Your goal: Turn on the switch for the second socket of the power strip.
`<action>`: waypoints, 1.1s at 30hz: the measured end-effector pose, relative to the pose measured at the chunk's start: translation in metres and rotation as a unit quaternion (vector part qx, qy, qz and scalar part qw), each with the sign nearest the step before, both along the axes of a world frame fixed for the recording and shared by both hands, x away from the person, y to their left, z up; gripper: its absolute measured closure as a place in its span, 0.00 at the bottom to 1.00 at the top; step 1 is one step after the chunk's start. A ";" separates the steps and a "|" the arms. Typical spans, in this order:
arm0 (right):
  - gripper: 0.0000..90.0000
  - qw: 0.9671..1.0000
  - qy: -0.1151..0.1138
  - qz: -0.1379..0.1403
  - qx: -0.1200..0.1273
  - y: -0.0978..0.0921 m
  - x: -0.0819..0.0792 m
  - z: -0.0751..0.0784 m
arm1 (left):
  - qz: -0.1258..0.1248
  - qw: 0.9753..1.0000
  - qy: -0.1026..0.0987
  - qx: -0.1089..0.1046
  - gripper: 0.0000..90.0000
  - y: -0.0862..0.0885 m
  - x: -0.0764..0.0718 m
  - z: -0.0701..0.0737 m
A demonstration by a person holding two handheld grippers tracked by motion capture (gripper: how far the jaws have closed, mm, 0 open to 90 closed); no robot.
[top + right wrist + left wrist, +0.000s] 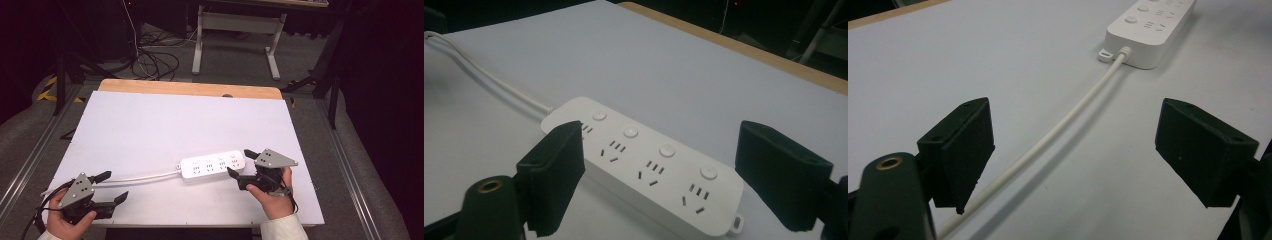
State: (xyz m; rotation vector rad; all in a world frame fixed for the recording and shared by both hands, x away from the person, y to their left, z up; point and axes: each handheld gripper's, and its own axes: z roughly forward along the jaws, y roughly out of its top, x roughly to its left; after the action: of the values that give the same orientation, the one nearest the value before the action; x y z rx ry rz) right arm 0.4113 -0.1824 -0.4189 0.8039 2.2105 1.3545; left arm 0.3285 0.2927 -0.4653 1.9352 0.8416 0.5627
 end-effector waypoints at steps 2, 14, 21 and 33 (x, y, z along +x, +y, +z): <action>0.22 1.000 0.000 -0.001 -0.001 -0.004 -0.001 -0.002 | -0.002 1.000 0.002 0.001 0.18 0.000 0.000 0.000; 0.22 1.000 0.010 -0.014 0.001 -0.035 -0.007 -0.025 | -0.006 1.000 -0.004 0.007 0.10 0.002 -0.001 0.001; 0.20 0.999 0.028 -0.017 0.014 -0.053 -0.011 -0.037 | -0.007 1.000 -0.002 0.008 0.10 0.002 -0.001 0.000; 0.15 0.997 0.075 -0.033 0.008 -0.073 -0.012 -0.057 | 0.002 1.000 0.005 0.016 0.10 0.002 -0.001 -0.001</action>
State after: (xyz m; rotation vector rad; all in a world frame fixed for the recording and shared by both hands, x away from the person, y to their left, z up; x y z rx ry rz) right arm 0.3997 -0.2549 -0.4756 1.0054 2.2659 1.3217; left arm 0.3274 0.2950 -0.4667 1.9665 0.8470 0.5727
